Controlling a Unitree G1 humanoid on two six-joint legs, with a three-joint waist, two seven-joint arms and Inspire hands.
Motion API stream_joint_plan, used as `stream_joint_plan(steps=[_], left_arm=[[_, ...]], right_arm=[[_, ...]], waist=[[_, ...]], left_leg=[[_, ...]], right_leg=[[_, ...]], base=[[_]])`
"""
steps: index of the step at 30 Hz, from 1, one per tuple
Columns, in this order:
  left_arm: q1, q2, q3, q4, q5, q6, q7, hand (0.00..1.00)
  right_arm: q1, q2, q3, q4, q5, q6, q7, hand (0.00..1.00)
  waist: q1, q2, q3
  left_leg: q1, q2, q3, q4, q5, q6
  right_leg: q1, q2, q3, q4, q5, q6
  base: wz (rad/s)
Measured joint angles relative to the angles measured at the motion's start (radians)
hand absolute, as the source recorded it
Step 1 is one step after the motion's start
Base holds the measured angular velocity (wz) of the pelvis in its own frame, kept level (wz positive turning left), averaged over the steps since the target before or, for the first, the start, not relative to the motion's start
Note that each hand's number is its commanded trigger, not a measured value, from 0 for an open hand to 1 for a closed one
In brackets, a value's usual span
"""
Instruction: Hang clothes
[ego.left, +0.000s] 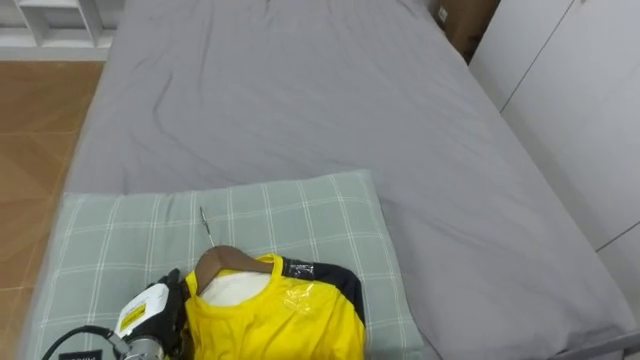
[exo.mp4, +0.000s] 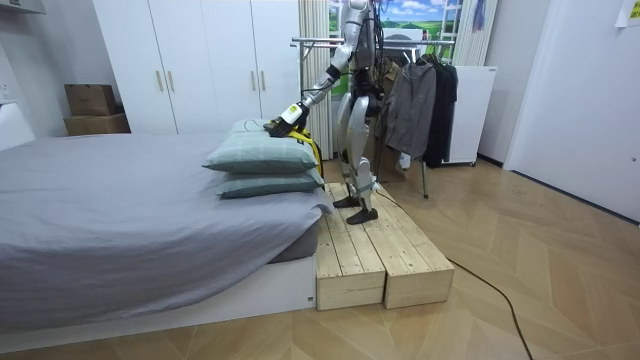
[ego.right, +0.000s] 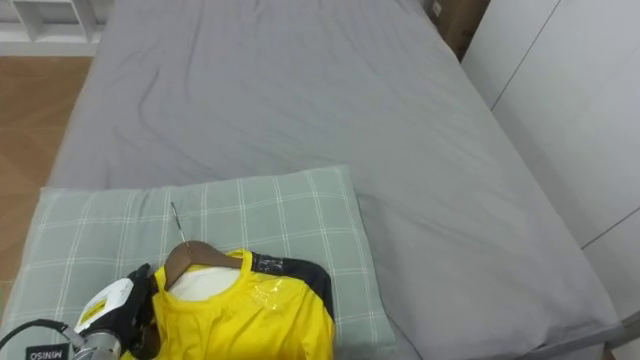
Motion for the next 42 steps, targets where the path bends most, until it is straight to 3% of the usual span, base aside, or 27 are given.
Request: stream_joint_plan(steps=[5, 7, 8, 9, 11, 12, 13, 19, 42], left_arm=[[-0.001, 0.001, 0.000, 0.000, 0.001, 0.000, 0.001, 0.00], [-0.004, 0.001, 0.000, 0.000, 0.001, 0.000, 0.000, 0.05], [-0.005, 0.001, 0.000, 0.000, 0.001, 0.000, 0.000, 0.22], [-0.006, 0.001, 0.000, 0.000, 0.001, 0.000, 0.000, 0.31], [-0.006, 0.001, 0.000, 0.000, 0.001, 0.000, 0.000, 0.92], [-0.007, 0.002, 0.000, 0.000, 0.001, 0.000, 0.002, 0.92], [-0.007, 0.004, 0.000, 0.000, 0.001, 0.000, 0.004, 1.00], [-0.045, 0.044, 0.000, -0.001, 0.001, 0.000, 0.029, 1.00], [-0.041, 0.048, -0.021, 0.001, 0.002, 0.002, 0.046, 1.00]], right_arm=[[0.002, 0.000, 0.000, 0.000, 0.000, 0.001, 0.001, 0.00], [0.002, 0.000, 0.000, 0.000, 0.000, 0.001, 0.002, 0.00], [0.002, 0.000, 0.000, 0.000, 0.000, 0.000, 0.002, 0.00], [0.002, 0.000, 0.000, 0.000, 0.000, 0.000, 0.002, 0.00], [0.002, 0.000, 0.000, 0.000, 0.000, 0.000, 0.008, 0.00], [0.002, 0.000, 0.000, 0.000, 0.001, 0.000, 0.012, 0.00], [0.002, 0.000, 0.000, 0.000, 0.003, -0.001, 0.015, 0.00], [0.001, 0.000, 0.000, 0.000, 0.019, -0.002, 0.021, 0.00], [0.000, 0.000, -0.001, 0.000, 0.033, -0.016, 0.021, 0.00]], waist=[[0.000, 0.003, 0.0024], [-0.001, 0.004, 0.0028], [0.000, 0.004, 0.0030], [0.000, 0.005, 0.0032], [0.000, 0.005, 0.0036], [0.000, 0.006, 0.0039], [0.000, 0.006, 0.0043], [-0.002, 0.014, 0.0096], [-0.002, 0.017, 0.0141]], left_leg=[[-0.009, 0.003, 0.001, -0.002, 0.000, 0.000], [-0.009, 0.003, 0.000, -0.002, 0.000, 0.000], [-0.009, 0.003, 0.000, -0.001, 0.000, 0.000], [-0.009, 0.003, 0.000, -0.001, 0.000, 0.000], [-0.010, 0.003, 0.000, 0.000, 0.000, 0.000], [-0.010, 0.003, 0.000, 0.000, 0.000, 0.000], [-0.010, 0.002, 0.000, 0.000, 0.000, 0.000], [-0.008, 0.000, 0.000, -0.003, 0.000, 0.000], [-0.007, 0.000, 0.007, -0.002, 0.000, 0.000]], right_leg=[[-0.007, 0.002, -0.001, 0.001, 0.001, -0.002], [-0.007, 0.002, -0.003, 0.001, 0.001, -0.002], [-0.007, 0.002, -0.003, 0.001, 0.001, -0.002], [-0.006, 0.002, -0.004, 0.003, 0.002, -0.002], [-0.006, 0.002, -0.004, 0.002, 0.002, -0.002], [-0.006, 0.002, -0.004, 0.001, 0.002, -0.002], [-0.006, 0.002, -0.004, 0.001, 0.002, -0.002], [-0.004, 0.000, -0.004, 0.001, 0.001, -0.002], [-0.001, -0.001, -0.003, -0.002, 0.000, -0.001]], base=[[0.00], [0.00], [0.00], [0.00], [0.00], [0.00], [0.00], [0.00], [0.00]])
